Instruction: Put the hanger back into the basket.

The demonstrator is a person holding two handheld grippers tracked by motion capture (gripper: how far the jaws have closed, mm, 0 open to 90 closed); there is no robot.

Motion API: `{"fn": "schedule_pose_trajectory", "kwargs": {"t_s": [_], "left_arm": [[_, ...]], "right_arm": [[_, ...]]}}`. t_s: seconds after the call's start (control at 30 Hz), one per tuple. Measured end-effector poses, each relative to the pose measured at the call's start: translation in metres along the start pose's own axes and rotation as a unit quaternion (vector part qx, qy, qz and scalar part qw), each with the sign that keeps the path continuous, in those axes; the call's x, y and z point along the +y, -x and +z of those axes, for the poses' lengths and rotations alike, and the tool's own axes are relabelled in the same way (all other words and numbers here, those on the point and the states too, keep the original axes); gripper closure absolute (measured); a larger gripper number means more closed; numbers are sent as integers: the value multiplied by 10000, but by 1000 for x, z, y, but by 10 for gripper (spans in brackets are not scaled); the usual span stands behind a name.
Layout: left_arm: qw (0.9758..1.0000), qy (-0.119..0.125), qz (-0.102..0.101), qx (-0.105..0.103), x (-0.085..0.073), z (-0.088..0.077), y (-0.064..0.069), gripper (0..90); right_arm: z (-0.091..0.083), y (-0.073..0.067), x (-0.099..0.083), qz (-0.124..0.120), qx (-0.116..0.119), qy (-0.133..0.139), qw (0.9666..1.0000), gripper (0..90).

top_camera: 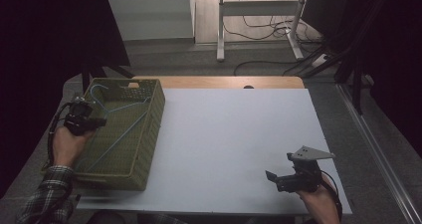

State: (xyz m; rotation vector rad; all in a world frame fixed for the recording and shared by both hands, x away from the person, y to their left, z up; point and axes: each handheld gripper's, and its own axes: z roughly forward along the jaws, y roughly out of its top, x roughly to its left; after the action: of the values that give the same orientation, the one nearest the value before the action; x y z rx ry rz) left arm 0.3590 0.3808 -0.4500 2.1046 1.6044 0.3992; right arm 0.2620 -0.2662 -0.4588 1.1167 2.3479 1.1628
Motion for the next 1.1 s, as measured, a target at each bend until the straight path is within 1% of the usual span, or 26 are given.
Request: {"fn": "schedule_pose_trajectory", "kwargs": {"t_s": [0.03, 0.07, 0.1, 0.13, 0.17, 0.2, 0.23, 0.27, 0.3, 0.33, 0.37, 0.43, 0.5, 0.53, 0.57, 0.63, 0.67, 0.7, 0.73, 0.77, 0.83, 0.87, 0.9, 0.93, 0.97, 1.1], "left_arm": [[10000, 0, 0, 0, 0, 0, 0, 871], [9999, -40, -76, 57, -3, 5, -2, 865], [9999, -40, -76, 57, -3, 5, -2, 860], [9999, -11, -118, 64, -5, 6, -3, 860], [9999, 81, -117, 98, -5, 5, -3, 830], [9995, 237, -146, 113, -4, -2, -2, 716], [9995, 237, -146, 113, -4, -2, -2, 703], [9993, 361, -113, 71, -3, -8, 0, 642], [9990, 443, -84, 71, -3, -12, 2, 642], [9983, 590, -23, 20, -2, -18, 5, 596], [9975, 701, 30, -57, -1, -23, 9, 527], [9954, 900, 133, -307, 0, -32, 17, 431], [9925, 1017, 250, -637, 0, -38, 26, 368], [9913, 1064, 308, -712, 0, -41, 31, 316], [9897, 1120, 377, -808, 0, -45, 36, 316], [9851, 1250, 453, -1093, 0, -51, 45, 264], [9825, 1342, 530, -1176, 0, -55, 53, 245], [9809, 1400, 590, -1214, 0, -58, 58, 224], [9784, 1452, 660, -1315, -1, -61, 65, 182], [9772, 1478, 691, -1361, -1, -64, 70, 182], [9730, 1589, 848, -1446, -3, -69, 83, 175], [9706, 1619, 911, -1534, -4, -71, 91, 174], [9693, 1649, 932, -1570, -5, -73, 95, 158], [9670, 1706, 973, -1622, -6, -74, 101, 135], [9646, 1738, 1026, -1696, -7, -75, 107, 135], [9598, 1823, 1127, -1813, -14, -73, 128, 87]], "right_arm": [[0, 0, 0, 0, 0, 0, 10000, 1], [0, 1, -1, 12, -20, -21, 10000, 1], [0, 1, -1, 12, -20, -21, 10000, 1], [1, 1, -1, 7, -24, -27, 10000, 1], [1, 1, -1, -9, -35, -32, 10000, 1], [1, 1, -1, -20, -49, -30, 10000, 1], [1, 1, -1, -20, -49, -30, 10000, 1], [0, 2, -1, -29, -54, -21, 10000, 1], [0, 2, -1, -29, -54, -21, 10000, 1], [0, 2, -1, -35, -58, -21, 10000, 1], [0, 2, -1, -55, -67, -21, 10000, 1], [-1, 2, -1, -63, -82, -36, 9999, 1], [-1, 2, -1, -57, -86, -43, 9999, 2], [-2, 2, -1, -50, -68, -36, 10000, 1], [-2, 2, -1, -50, -68, -36, 10000, 1], [-2, 3, -1, -35, -63, -12, 10000, 1], [-2, 3, -1, -25, -61, -8, 10000, 1], [-3, 3, -1, -22, -60, 1, 10000, 2], [-3, 3, -1, -31, -65, 12, 10000, 1], [-3, 3, -1, -31, -65, 12, 10000, 1], [-4, 3, 0, -36, -64, 11, 10000, 1], [-4, 3, 0, -48, -63, 5, 10000, 1], [-4, 3, 0, -54, -63, 4, 10000, 1], [-5, 3, 0, -62, -57, 16, 10000, 1], [-5, 3, 0, -62, -57, 16, 10000, 1], [-7, 3, 1, -69, -74, 44, 9999, 1]]}}
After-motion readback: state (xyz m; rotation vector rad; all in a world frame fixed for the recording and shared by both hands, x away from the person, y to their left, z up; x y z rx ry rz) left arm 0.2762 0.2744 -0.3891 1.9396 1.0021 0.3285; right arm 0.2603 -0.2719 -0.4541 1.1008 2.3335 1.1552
